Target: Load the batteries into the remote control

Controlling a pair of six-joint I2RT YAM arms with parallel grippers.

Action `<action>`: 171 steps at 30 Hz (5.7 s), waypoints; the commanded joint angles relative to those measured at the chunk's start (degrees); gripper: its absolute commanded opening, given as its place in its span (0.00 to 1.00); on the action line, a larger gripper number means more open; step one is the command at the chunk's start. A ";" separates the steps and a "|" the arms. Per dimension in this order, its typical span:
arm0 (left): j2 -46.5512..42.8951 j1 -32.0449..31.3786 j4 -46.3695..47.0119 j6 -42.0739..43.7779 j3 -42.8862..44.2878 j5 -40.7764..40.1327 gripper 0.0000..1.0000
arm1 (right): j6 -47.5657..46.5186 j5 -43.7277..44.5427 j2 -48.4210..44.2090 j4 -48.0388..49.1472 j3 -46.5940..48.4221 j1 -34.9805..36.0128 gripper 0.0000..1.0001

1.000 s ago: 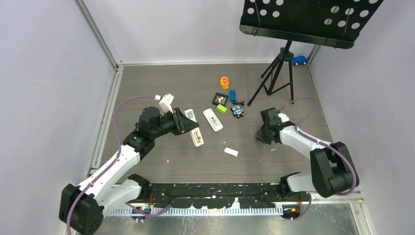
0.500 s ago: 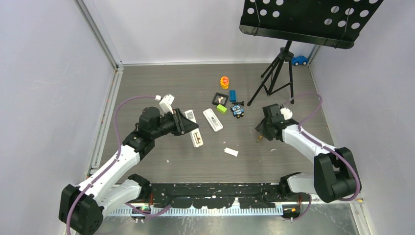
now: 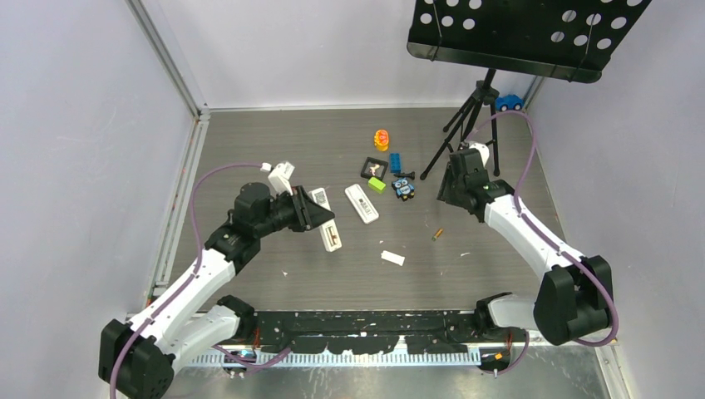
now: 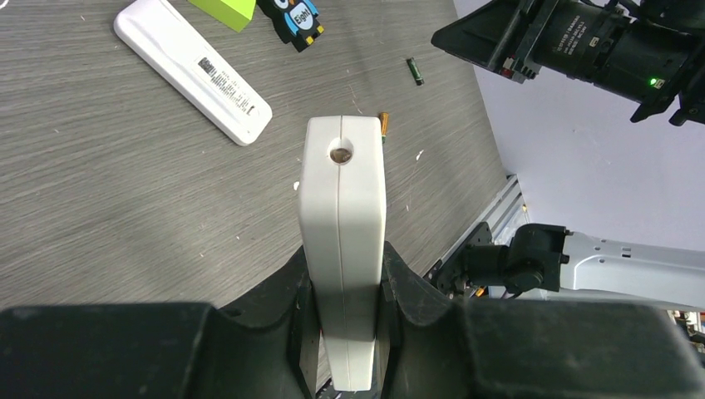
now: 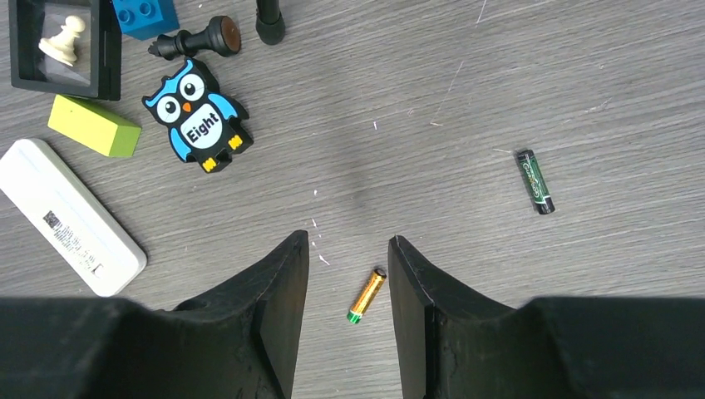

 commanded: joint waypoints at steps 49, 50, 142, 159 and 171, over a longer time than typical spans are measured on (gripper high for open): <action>-4.05 0.35 -1.89 3.41 3.74 0.11 0.00 | -53.67 3.28 24.24 -6.45 3.15 15.04 0.45; -3.96 0.37 -1.92 3.41 3.82 0.11 0.00 | -54.03 3.20 24.67 -6.00 3.37 15.04 0.45; 1.22 0.79 28.18 -10.04 -2.17 12.41 0.00 | 6.15 -26.67 -12.86 41.26 -4.53 30.82 0.00; 1.91 0.82 32.90 -17.47 -1.94 14.30 0.00 | -6.73 -11.39 -12.20 43.50 -7.73 42.97 0.00; 3.10 0.88 34.61 -18.07 -1.98 15.32 0.00 | -8.53 -9.06 -13.32 42.72 -8.59 43.60 0.00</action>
